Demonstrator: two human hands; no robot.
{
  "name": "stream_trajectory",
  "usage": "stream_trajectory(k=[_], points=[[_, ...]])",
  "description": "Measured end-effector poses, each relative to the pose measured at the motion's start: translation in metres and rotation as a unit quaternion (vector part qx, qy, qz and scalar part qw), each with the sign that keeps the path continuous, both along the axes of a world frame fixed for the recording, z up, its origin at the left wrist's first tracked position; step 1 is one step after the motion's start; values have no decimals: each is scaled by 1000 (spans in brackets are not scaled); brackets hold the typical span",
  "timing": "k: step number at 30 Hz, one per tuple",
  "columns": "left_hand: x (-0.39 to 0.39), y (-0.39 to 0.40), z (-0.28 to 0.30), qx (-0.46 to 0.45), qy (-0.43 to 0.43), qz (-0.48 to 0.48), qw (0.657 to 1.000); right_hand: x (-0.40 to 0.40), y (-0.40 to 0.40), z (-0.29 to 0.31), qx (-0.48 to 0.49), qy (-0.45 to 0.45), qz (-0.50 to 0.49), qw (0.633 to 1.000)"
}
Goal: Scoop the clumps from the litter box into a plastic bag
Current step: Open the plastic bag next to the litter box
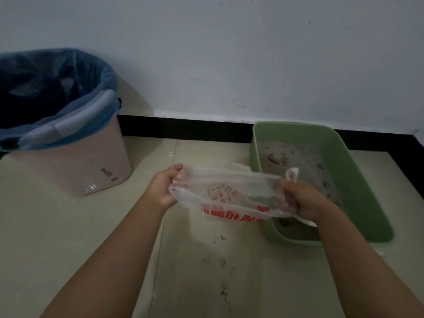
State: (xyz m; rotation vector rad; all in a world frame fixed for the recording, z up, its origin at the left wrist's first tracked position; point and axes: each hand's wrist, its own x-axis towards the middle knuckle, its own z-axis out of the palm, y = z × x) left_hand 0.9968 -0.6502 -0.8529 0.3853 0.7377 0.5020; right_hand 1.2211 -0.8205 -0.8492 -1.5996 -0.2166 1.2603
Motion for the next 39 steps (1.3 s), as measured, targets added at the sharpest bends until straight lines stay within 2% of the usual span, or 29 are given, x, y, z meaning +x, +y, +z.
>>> stream_trajectory(k=[1, 3, 4, 6, 7, 8, 9, 10, 11, 12, 14, 15, 16, 18, 20, 22, 25, 26, 28, 31, 33, 34, 35, 36, 39], points=[[-3, 1, -4, 59, 84, -73, 992, 2, 1, 0, 19, 4, -47, 999], [-11, 3, -10, 168, 199, -231, 937, 4, 5, -2, 42, 11, -103, 994], [-14, 2, -6, 214, 233, -315, 895, 3, 7, -3, 46, 12, -115, 992], [-14, 2, -6, 311, 318, -463, 767, 1, 13, -4, 57, 10, -127, 990], [-11, 3, -9, 369, 364, -498, 695, 1, 16, -4, 70, 21, -133, 988], [-8, 1, -9, 420, 404, -496, 644, 0, 18, -3, 93, 42, -145, 984], [-5, -2, -10, 456, 443, -481, 604, 0, 21, -1, 118, 65, -158, 978], [-4, -5, -12, 455, 477, -464, 592, 1, 22, 1, 137, 83, -171, 972], [-3, -7, -18, 439, 494, -444, 604, 3, 23, 3, 146, 92, -186, 967], [-5, -10, -24, 377, 488, -419, 666, 3, 23, 5, 154, 98, -196, 964], [-5, -15, -34, 157, 399, -327, 842, 5, 21, 7, 170, 114, -210, 956], [-4, -17, -34, 73, 329, -268, 902, 7, 18, 5, 166, 118, -214, 955], [-2, -17, -35, 12, 262, -193, 945, 6, 16, 3, 154, 117, -217, 957], [1, -14, -36, -50, 158, -47, 985, 4, 10, -2, 126, 117, -229, 958], [2, -16, -30, -54, 80, 2, 995, 5, 4, -12, 110, 126, -250, 954], [4, -17, -32, -45, 4, -26, 999, 5, 0, -17, 107, 140, -273, 946], [3, -27, -22, -40, -195, -167, 966, 4, 3, -15, 121, 168, -286, 936], [5, -29, -20, -25, -193, -187, 963, 4, 4, -14, 118, 171, -293, 933], [-1, -21, -39, -29, -106, -171, 979, 5, 3, -7, 109, 169, -295, 934], [-12, -16, -22, -43, -206, -148, 966, 7, -3, -3, 102, 170, -244, 949], [-11, -11, -13, -57, -187, -8, 981, 5, -8, -6, 95, 184, -179, 962], [-10, -4, -14, -60, -145, 61, 986, 7, -10, -13, 89, 199, -154, 964], [-11, 1, -16, -63, -179, 80, 978, 5, -10, -17, 76, 216, -139, 964], [-12, 2, -20, -67, -253, 76, 962, 3, -8, -20, 66, 216, -126, 966], [-13, -1, -34, -73, -273, 26, 959, -9, 5, -19, -11, 111, -55, 992]])
